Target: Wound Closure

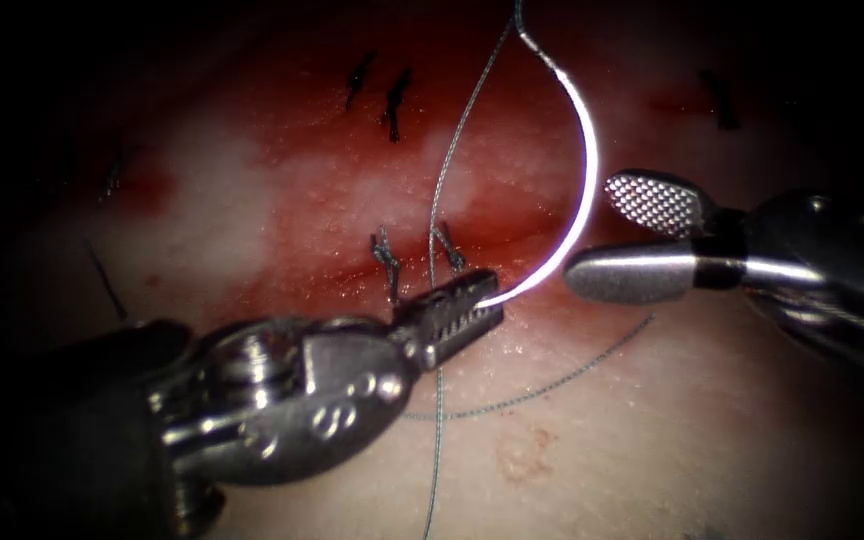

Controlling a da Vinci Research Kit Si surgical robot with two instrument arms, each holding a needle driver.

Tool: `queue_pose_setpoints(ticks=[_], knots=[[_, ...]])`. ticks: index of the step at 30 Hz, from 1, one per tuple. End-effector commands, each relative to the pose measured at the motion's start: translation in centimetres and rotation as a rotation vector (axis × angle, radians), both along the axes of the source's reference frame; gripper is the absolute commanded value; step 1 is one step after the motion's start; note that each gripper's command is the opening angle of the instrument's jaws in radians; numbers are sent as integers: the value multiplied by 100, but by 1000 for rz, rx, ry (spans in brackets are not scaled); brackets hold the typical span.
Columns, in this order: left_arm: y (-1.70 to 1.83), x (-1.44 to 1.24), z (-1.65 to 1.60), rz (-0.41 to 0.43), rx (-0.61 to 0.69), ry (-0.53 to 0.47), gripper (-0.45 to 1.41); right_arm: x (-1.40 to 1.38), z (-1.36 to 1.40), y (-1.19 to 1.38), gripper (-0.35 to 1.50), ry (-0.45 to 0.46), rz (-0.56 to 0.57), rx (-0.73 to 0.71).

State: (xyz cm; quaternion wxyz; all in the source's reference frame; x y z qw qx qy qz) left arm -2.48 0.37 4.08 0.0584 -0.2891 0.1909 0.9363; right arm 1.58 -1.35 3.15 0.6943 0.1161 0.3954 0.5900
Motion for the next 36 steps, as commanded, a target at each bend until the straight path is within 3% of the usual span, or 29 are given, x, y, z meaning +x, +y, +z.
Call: queue_pose_setpoints(ticks=[1, 6, 11, 14, 19, 23, 24, 25, 26, 27, 30, 33, 34, 36], knots=[[-2, -4, 9, 1, -7, 25, -45, 5, 4, 5, 123, -16, 6, 5], [-15, -2, 24, -37, -96, 189, -45, 16, 7, 11, 121, -134, 67, 36], [-23, -17, 29, -69, -178, 299, -45, 48, 7, 8, 113, -260, 94, 27], [-29, -29, 34, -82, -189, 318, -45, 66, 14, 4, 110, -347, 87, 3], [-29, -27, 33, -77, -189, 312, -45, 68, 32, 1, 106, -435, 56, -36], [-29, -26, 31, -69, -189, 299, -45, 70, 36, 1, 105, -455, 44, -47], [-30, -26, 31, -63, -192, 300, -45, 71, 37, 0, 99, -456, 45, -48], [-30, -27, 30, -50, -195, 289, -45, 72, 38, -1, 57, -466, 37, -44], [-29, -27, 30, -47, -195, 284, -45, 73, 39, -3, -5, -482, 27, -52], [-29, -27, 29, -40, -197, 285, -45, 73, 39, -3, -35, -500, 26, -58], [-29, -25, 29, -20, -203, 285, -45, 72, 37, 0, -35, -555, 22, -69], [-26, -23, 27, 24, -216, 276, -45, 69, 34, 2, -35, -554, 37, -74], [-25, -22, 26, 28, -216, 270, -35, 68, 34, 3, -35, -551, 40, -77], [-24, -21, 25, 29, -214, 269, 31, 67, 33, 4, -35, -541, 41, -79]])
